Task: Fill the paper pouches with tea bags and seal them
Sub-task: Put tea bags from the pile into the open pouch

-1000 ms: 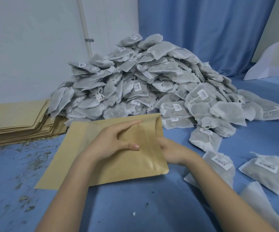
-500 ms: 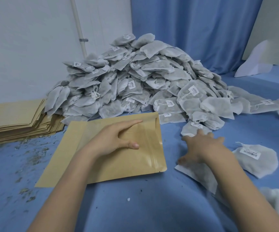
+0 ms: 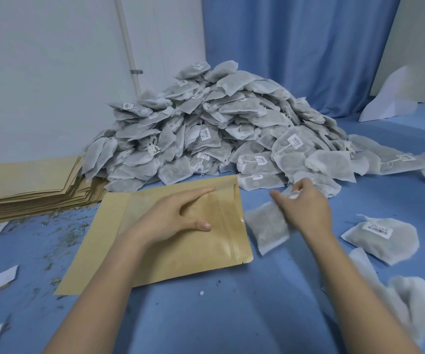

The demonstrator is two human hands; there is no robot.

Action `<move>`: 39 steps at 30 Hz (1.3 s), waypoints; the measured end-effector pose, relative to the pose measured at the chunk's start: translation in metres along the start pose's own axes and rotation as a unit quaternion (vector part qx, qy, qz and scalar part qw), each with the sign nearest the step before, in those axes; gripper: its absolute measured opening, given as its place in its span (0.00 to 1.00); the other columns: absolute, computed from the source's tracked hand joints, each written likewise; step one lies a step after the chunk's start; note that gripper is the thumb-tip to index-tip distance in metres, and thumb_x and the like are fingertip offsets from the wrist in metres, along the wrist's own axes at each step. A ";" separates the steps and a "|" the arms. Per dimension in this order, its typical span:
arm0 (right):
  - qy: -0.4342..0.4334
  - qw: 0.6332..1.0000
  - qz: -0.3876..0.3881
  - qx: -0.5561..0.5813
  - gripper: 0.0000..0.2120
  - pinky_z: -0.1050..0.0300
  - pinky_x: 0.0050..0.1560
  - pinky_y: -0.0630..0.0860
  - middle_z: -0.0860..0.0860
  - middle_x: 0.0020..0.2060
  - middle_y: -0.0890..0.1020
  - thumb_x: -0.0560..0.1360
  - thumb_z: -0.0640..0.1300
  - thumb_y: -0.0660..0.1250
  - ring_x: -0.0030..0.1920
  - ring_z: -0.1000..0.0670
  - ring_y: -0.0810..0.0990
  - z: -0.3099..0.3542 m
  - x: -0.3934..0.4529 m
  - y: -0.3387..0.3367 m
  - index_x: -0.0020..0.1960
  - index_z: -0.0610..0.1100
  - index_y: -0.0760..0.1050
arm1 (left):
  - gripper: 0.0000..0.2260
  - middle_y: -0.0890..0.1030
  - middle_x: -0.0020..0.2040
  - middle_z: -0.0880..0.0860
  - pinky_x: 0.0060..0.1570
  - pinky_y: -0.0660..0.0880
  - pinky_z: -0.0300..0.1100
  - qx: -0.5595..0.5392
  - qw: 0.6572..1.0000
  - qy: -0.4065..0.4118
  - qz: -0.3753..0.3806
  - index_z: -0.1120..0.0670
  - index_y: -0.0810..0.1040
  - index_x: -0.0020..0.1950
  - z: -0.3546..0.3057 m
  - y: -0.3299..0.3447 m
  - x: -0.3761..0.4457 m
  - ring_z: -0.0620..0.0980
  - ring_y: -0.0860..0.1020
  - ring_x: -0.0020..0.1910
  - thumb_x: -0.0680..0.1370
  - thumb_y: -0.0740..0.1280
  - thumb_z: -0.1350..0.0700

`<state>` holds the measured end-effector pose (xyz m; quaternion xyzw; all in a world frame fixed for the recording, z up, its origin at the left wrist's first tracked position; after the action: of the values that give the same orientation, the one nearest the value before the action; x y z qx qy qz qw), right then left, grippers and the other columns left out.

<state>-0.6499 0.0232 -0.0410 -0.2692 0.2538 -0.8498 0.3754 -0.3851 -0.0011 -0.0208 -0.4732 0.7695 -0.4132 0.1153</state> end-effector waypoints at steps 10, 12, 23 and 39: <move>0.018 0.949 0.210 0.236 0.24 0.66 0.26 0.69 0.53 0.27 0.75 0.78 0.61 0.52 0.29 0.52 0.75 0.067 -0.037 0.053 0.33 0.45 0.69 | 0.30 0.70 0.60 0.26 0.56 0.59 0.18 -0.013 0.998 0.015 -0.067 0.28 0.69 0.61 -0.012 -0.003 -0.007 0.23 0.65 0.60 0.65 0.77 0.49; 0.071 0.867 0.357 0.341 0.24 0.70 0.22 0.68 0.53 0.24 0.73 0.79 0.60 0.53 0.21 0.56 0.71 0.072 -0.051 0.062 0.33 0.45 0.70 | 0.30 0.71 0.60 0.27 0.58 0.60 0.20 -0.005 0.997 0.014 -0.073 0.28 0.69 0.60 -0.011 -0.008 -0.011 0.26 0.67 0.61 0.65 0.77 0.49; -0.008 0.760 0.565 0.323 0.44 0.53 0.59 0.75 0.46 0.55 0.82 0.65 0.77 0.50 0.56 0.47 0.80 0.077 -0.096 0.054 0.59 0.42 0.77 | 0.32 0.69 0.61 0.26 0.57 0.59 0.18 -0.004 0.999 0.030 -0.015 0.27 0.67 0.62 -0.029 0.014 -0.023 0.23 0.64 0.61 0.66 0.77 0.49; -0.064 0.812 0.324 -0.480 0.01 0.56 0.49 0.76 0.48 0.36 0.70 0.72 0.38 0.62 0.46 0.44 0.74 -0.012 -0.080 -0.030 0.41 0.41 0.70 | 0.31 0.68 0.58 0.23 0.54 0.58 0.16 -0.012 0.999 0.049 0.018 0.28 0.68 0.62 -0.057 0.054 -0.032 0.19 0.63 0.59 0.65 0.77 0.48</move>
<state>-0.6266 0.1059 -0.0516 -0.3713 0.6776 -0.4293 0.4677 -0.4349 0.0663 -0.0314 -0.4395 0.7876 -0.4245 0.0797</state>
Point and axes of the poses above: each hand's wrist, its own x-axis towards the middle knuckle, its own y-axis out of the palm, z = x × y, the point moved 7 cm from there along x, towards the middle knuckle
